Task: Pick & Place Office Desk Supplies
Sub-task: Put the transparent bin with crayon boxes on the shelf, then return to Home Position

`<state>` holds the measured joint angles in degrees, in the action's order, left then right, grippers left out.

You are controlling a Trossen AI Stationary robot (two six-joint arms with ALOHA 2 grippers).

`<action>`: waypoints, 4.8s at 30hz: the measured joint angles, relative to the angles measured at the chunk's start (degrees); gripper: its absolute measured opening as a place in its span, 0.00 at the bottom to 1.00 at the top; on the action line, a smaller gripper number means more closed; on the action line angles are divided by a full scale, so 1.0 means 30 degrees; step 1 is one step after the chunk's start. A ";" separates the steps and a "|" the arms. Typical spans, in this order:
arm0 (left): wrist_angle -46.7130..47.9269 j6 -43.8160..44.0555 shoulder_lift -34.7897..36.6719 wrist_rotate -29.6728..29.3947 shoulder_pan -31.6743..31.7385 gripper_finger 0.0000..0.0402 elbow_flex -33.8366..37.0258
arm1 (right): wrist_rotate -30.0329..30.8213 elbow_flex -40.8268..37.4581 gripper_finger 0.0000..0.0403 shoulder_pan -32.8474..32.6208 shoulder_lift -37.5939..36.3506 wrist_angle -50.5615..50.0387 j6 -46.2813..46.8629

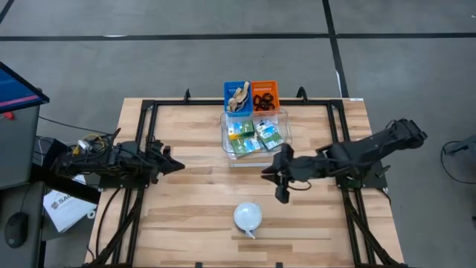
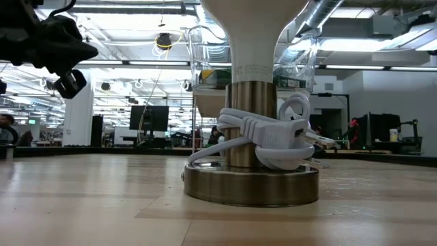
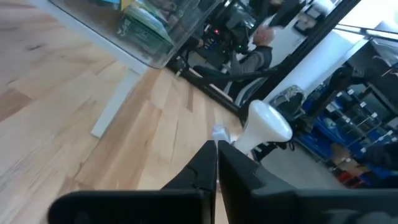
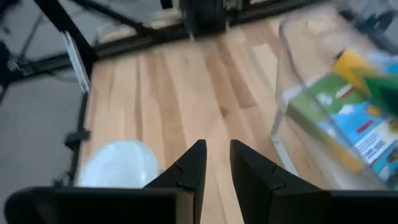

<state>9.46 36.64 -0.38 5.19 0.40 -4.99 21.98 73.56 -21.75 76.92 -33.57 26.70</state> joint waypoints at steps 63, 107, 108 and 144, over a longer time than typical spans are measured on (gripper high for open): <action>-0.0318 0.0023 -0.0803 0.0010 0.0000 0.02 -0.0051 | 0.4826 -0.0257 0.16 0.2271 0.2968 -0.1578 -0.1374; -0.0852 0.0030 -0.1175 0.0007 -0.0002 0.02 -0.0066 | 0.3012 -0.6258 0.06 0.6554 -0.7411 -0.6925 1.1729; -0.0861 0.0030 -0.1175 0.0007 -0.0004 0.02 -0.0066 | 0.2840 -0.6258 0.06 0.6727 -0.7227 -0.6614 1.1431; -0.1052 0.0030 -0.1168 0.0013 -0.0001 0.02 -0.0066 | 0.1692 -0.6229 0.06 0.6841 -0.7191 -0.4715 0.8286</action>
<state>6.30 36.73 -3.88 5.23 0.40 -5.19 27.06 54.87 -1.23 55.35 -47.71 51.56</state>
